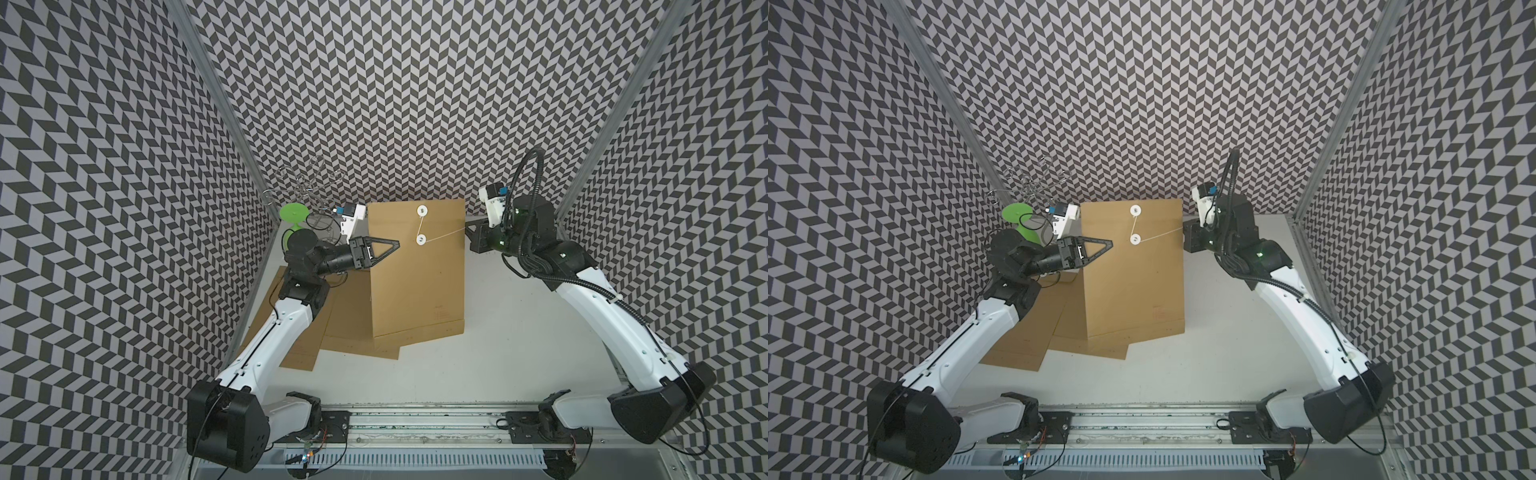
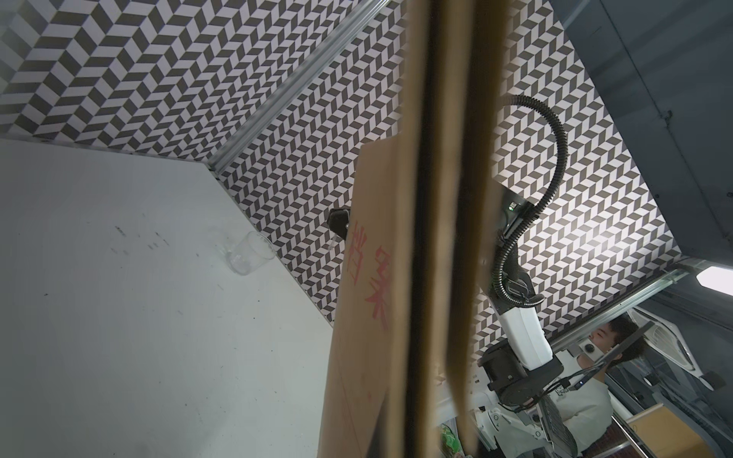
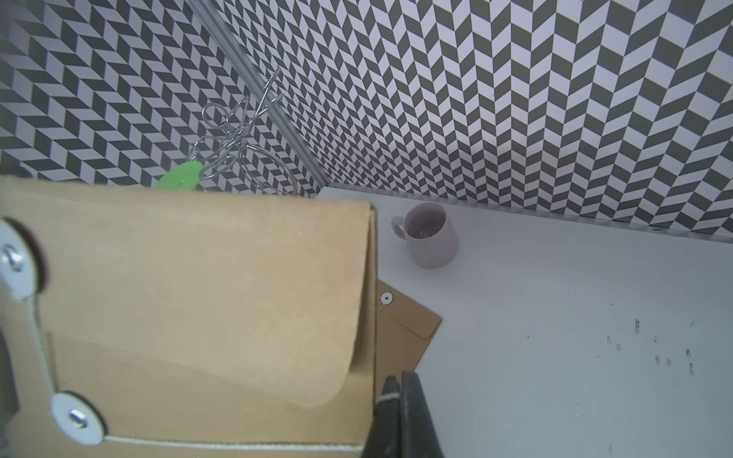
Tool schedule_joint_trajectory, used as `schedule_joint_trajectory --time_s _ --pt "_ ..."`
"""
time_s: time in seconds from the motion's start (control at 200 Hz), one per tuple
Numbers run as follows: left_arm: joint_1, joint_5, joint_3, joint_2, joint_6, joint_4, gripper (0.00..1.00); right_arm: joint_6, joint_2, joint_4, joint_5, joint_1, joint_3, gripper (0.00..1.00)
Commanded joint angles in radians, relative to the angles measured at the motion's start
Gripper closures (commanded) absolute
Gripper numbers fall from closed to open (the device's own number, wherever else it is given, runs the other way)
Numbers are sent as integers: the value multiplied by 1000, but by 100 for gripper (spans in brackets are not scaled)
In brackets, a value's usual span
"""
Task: Close the mouth of the file bag
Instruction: Close the file bag.
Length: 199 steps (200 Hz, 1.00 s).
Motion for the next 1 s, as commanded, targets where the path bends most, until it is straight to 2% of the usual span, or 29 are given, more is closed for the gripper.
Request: schedule_joint_trajectory --time_s 0.0,0.376,0.541,0.781,0.991 --pt "2 -22 38 -15 52 -57 100 3 -42 22 14 3 23 100" --pt "5 -40 54 -11 80 -100 100 -6 -23 7 62 38 65 100" --pt "7 -72 61 -8 80 -113 100 14 -26 41 83 63 25 100" --pt "10 -160 118 2 227 -308 100 -6 -16 26 177 97 9 100" --pt "10 -166 119 11 209 -278 100 6 4 50 210 105 -33 100"
